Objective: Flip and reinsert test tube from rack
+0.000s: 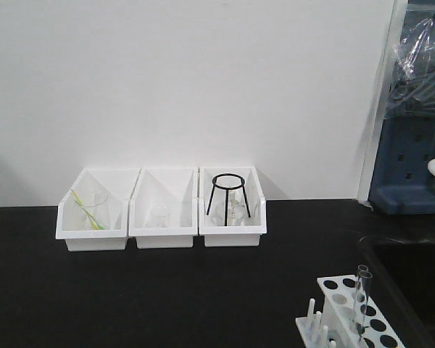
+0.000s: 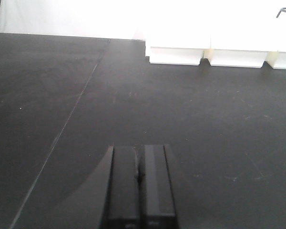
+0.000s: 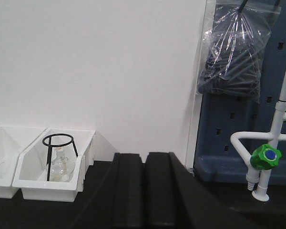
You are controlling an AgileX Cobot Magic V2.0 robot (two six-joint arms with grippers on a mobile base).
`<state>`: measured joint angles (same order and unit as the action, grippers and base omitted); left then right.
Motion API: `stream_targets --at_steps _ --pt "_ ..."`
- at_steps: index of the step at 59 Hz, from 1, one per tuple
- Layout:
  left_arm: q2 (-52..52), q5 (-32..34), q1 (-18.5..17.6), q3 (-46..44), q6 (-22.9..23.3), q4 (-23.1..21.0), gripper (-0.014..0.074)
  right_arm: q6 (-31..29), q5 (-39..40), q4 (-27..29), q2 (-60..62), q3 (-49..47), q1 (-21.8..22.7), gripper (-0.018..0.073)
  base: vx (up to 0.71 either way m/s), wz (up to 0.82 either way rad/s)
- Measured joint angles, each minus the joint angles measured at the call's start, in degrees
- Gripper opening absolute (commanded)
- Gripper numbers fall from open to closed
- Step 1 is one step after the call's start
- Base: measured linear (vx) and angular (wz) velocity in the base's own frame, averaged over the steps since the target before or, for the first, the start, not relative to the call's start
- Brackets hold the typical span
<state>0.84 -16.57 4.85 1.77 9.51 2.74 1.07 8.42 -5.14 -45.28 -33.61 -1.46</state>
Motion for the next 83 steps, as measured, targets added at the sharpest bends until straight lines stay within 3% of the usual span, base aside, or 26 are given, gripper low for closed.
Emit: stream_targets --at_steps 16,23,35,44,55,67,83 --pt "0.0 0.0 0.0 0.0 0.0 0.0 -0.0006 0.0 0.4 0.0 0.0 -0.1 0.0 0.0561 0.00 0.00" --pt "0.0 0.0 0.0 0.0 0.0 0.0 -0.0006 0.0 0.8 0.0 0.0 -0.1 0.0 0.0662 0.00 0.00" --pt "0.0 0.0 0.0 0.0 0.0 0.0 -0.0006 3.7 4.1 -0.2 -1.5 0.6 0.0 0.0654 0.00 0.00" --pt "0.0 0.0 0.0 0.0 0.0 0.0 -0.0006 8.9 13.1 -3.6 -8.8 7.7 -1.2 0.0607 0.00 0.00" --pt "0.0 0.0 0.0 0.0 0.0 0.0 -0.0006 10.0 28.4 -8.8 -23.8 15.7 -2.6 0.0575 0.00 0.00" --pt "0.0 0.0 0.0 0.0 0.0 0.0 -0.0006 9.0 42.0 -9.2 -38.5 13.9 -2.6 0.0575 0.00 0.00" --pt "0.0 0.0 0.0 0.0 0.0 0.0 -0.0006 8.8 44.9 -9.2 -51.3 6.6 -2.6 0.0555 0.00 0.00"
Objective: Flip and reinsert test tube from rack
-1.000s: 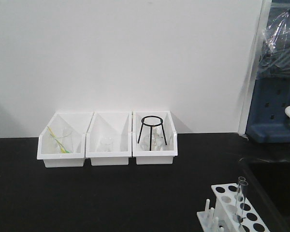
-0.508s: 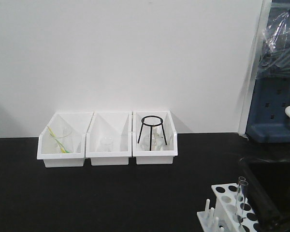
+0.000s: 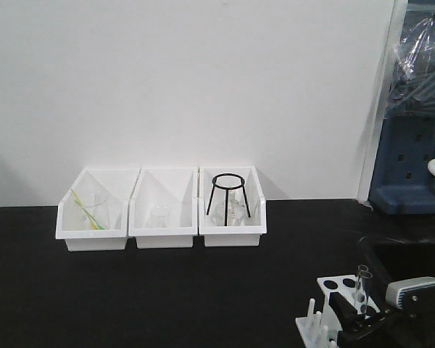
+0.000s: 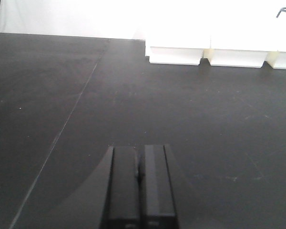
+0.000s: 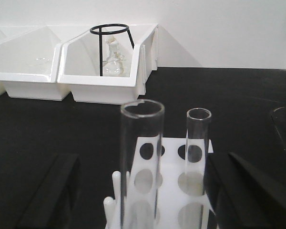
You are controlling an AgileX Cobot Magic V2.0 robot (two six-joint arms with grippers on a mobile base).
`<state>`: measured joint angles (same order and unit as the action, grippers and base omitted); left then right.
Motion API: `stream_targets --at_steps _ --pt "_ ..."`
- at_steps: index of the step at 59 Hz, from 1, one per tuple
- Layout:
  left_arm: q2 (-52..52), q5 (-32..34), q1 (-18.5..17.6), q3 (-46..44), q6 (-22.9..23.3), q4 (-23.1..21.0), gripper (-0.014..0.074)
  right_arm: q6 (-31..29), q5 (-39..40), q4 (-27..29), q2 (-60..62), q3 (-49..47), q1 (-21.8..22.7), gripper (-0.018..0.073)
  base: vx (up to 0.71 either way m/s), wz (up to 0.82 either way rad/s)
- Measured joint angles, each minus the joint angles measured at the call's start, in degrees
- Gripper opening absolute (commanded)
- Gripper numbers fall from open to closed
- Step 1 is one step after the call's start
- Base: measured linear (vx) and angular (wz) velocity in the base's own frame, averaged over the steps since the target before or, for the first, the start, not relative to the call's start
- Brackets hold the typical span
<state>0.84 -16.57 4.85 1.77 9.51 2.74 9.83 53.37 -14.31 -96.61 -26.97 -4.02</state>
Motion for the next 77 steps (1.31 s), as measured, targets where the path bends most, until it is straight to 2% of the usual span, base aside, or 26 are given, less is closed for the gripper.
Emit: stream_targets --at_steps 4,9,14,22,24,34,43,54,65,70,73,77 --pt "0.0 0.0 0.0 0.0 0.0 0.0 -0.0006 -0.2 0.7 0.0 -2.1 -1.6 0.0 0.0526 0.00 0.00" --pt "0.0 0.0 0.0 0.0 0.0 0.0 -0.0006 -0.4 1.1 0.0 -4.4 -3.3 0.0 0.0442 0.00 0.00" --pt "0.0 0.0 0.0 0.0 0.0 0.0 -0.0006 -0.5 1.3 0.0 -5.5 -4.0 0.0 0.0309 0.00 0.00" --pt "0.0 0.0 0.0 0.0 0.0 0.0 -0.0006 -0.7 1.6 -0.2 -5.6 -4.0 0.0 0.0029 0.00 0.00" --pt "0.0 0.0 0.0 0.0 0.0 0.0 -0.0006 -0.7 1.7 -0.3 -5.6 -4.0 0.0 -0.0016 0.00 0.00" --pt "0.0 0.0 0.0 0.0 0.0 0.0 -0.0006 -0.8 0.5 -0.9 -2.8 -4.0 0.0 -0.0013 0.00 0.00" --pt "0.0 0.0 0.0 0.0 0.0 0.0 -0.0006 -0.5 -4.5 -1.1 5.2 -4.3 0.0 -0.0012 0.00 0.00" --pt "0.0 0.0 0.0 0.0 0.0 0.0 -0.0006 3.6 -19.7 -2.0 18.6 -10.6 0.0 -0.0012 0.00 0.00" --pt "0.0 0.0 0.0 0.0 0.0 0.0 -0.0006 3.6 -36.2 -2.7 28.7 -20.7 0.0 -0.0012 0.00 0.00" --pt "0.0 0.0 0.0 0.0 0.0 0.0 -0.0006 -2.0 -43.5 -7.9 31.2 -23.7 0.0 -0.0012 0.00 0.00" --pt "0.0 0.0 0.0 0.0 0.0 0.0 -0.0006 -6.8 -46.2 -13.6 32.0 -24.5 0.0 -0.0012 0.00 0.00" --pt "0.0 0.0 0.0 0.0 0.0 0.0 -0.0006 -16.4 -50.2 -24.0 32.7 -24.6 0.0 -0.0012 0.00 0.00"
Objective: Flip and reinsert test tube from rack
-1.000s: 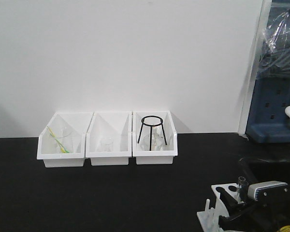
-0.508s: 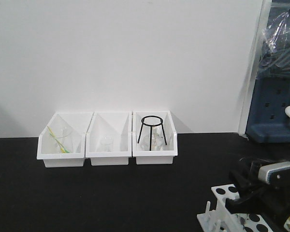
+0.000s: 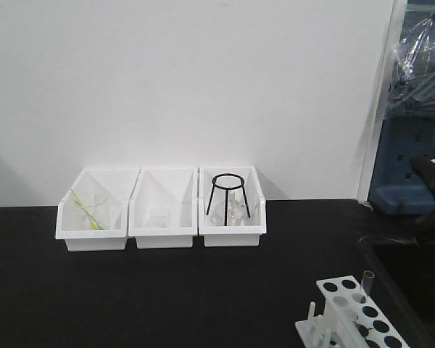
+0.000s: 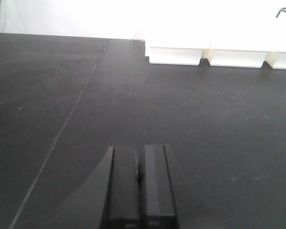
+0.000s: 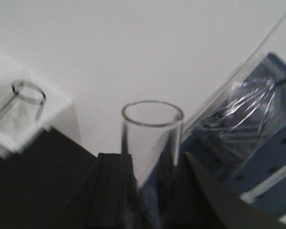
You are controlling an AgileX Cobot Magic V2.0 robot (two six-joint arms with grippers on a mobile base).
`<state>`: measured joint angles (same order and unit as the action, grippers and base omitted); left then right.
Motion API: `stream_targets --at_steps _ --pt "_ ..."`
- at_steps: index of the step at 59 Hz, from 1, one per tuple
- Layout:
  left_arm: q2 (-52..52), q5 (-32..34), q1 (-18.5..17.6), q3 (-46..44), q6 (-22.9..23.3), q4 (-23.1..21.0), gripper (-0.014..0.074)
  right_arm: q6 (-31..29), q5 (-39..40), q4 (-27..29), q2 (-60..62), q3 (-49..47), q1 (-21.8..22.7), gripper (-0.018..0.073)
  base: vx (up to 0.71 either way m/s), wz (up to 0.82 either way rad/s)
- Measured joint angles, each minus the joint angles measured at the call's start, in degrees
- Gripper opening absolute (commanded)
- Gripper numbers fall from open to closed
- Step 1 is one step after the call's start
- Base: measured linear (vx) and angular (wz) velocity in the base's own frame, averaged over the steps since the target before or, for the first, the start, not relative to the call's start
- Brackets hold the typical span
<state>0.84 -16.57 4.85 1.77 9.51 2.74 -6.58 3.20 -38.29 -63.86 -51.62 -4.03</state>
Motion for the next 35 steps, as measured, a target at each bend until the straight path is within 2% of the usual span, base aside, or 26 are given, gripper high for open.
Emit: stream_targets --at_steps 3,9,13,17,21,23,31,35 --pt "0.0 0.0 0.0 0.0 0.0 0.0 -0.0006 -7.3 -2.6 -7.1 0.1 0.2 0.0 -0.0010 0.00 0.00" --pt "0.0 0.0 0.0 0.0 0.0 0.0 -0.0006 -15.2 -6.3 -17.9 0.1 1.3 0.0 -0.0008 0.00 0.00" --pt "0.0 0.0 0.0 0.0 0.0 0.0 -0.0006 -16.3 -7.4 -21.1 0.1 1.7 0.0 -0.0008 0.00 0.00" --pt "0.0 0.0 0.0 0.0 0.0 0.0 -0.0006 -15.1 -7.4 -22.1 0.1 1.8 0.0 -0.0008 0.00 0.00" --pt "0.0 0.0 0.0 0.0 0.0 0.0 -0.0006 -9.5 -7.0 -21.0 0.2 1.8 0.0 -0.0008 0.00 0.00" --pt "0.0 0.0 0.0 0.0 0.0 0.0 -0.0006 -4.5 -6.7 -19.4 0.3 1.8 0.0 -0.0008 0.00 0.00" --pt "0.0 0.0 0.0 0.0 0.0 0.0 -0.0006 22.7 -2.1 -6.3 1.3 2.2 1.3 -0.0008 0.00 0.00" --pt "0.0 0.0 0.0 0.0 0.0 0.0 -0.0006 32.9 3.7 -2.4 1.6 3.8 3.2 -0.0008 0.00 0.00"
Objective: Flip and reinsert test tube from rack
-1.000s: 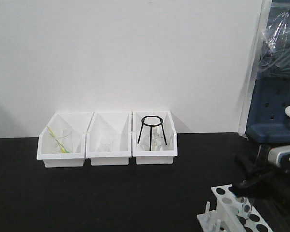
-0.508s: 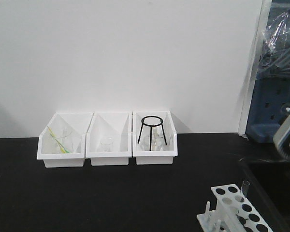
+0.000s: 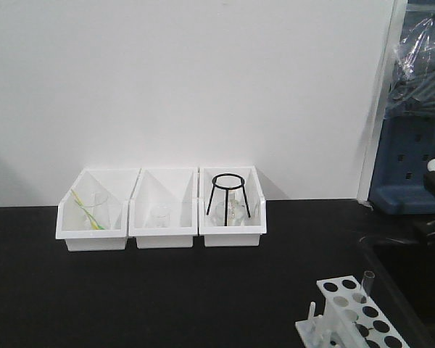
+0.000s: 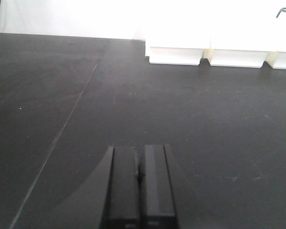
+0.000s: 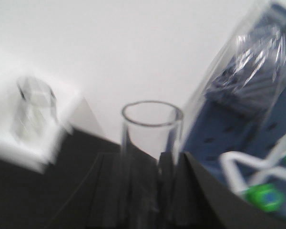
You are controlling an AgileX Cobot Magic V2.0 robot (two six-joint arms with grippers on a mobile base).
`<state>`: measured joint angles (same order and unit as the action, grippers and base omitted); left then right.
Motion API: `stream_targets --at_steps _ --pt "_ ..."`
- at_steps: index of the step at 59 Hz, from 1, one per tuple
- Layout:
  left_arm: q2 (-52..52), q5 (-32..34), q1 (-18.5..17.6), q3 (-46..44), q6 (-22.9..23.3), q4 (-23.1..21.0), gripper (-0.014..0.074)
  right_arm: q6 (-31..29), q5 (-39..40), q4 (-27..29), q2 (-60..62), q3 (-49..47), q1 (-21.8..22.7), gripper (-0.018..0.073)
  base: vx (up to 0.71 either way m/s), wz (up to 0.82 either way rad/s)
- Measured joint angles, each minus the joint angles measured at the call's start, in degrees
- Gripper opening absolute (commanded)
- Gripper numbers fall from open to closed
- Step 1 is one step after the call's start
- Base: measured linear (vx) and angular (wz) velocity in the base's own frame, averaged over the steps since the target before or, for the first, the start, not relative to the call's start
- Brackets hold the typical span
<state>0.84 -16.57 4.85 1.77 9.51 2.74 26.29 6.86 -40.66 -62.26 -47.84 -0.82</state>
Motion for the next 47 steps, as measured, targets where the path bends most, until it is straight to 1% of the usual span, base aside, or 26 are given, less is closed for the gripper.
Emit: stream_targets --at_steps 3,8,14,17,23,30,38,43,47 --pt "0.0 0.0 0.0 0.0 0.0 0.0 -0.0006 4.8 5.6 1.0 0.0 2.1 1.6 -0.0008 0.00 0.00" --pt "0.0 0.0 0.0 0.0 0.0 0.0 -0.0006 7.4 15.0 1.3 0.0 6.7 4.3 -0.0008 0.00 0.00" --pt "0.0 0.0 0.0 0.0 0.0 0.0 -0.0006 6.1 26.8 2.1 -1.2 13.4 7.4 -0.0008 0.00 0.00" --pt "0.0 0.0 0.0 0.0 0.0 0.0 -0.0006 4.6 31.6 3.6 -2.5 16.1 8.5 -0.0008 0.00 0.00" --pt "0.0 0.0 0.0 0.0 0.0 0.0 -0.0006 1.4 40.7 7.0 -6.6 19.9 9.2 -0.0008 0.00 0.00" --pt "0.0 0.0 0.0 0.0 0.0 0.0 -0.0006 -0.4 48.1 8.3 -11.9 20.8 9.2 -0.0008 0.00 0.00" --pt "0.0 0.0 0.0 0.0 0.0 0.0 -0.0006 -1.8 55.2 8.5 -17.5 20.9 9.2 -0.0008 0.00 0.00" --pt "0.0 0.0 0.0 0.0 0.0 0.0 -0.0006 -2.3 57.5 8.5 -20.9 20.9 9.2 -0.0008 0.00 0.00" --pt "0.0 0.0 0.0 0.0 0.0 0.0 -0.0006 -2.6 57.8 8.6 -23.3 20.9 9.2 -0.0008 0.00 0.00"
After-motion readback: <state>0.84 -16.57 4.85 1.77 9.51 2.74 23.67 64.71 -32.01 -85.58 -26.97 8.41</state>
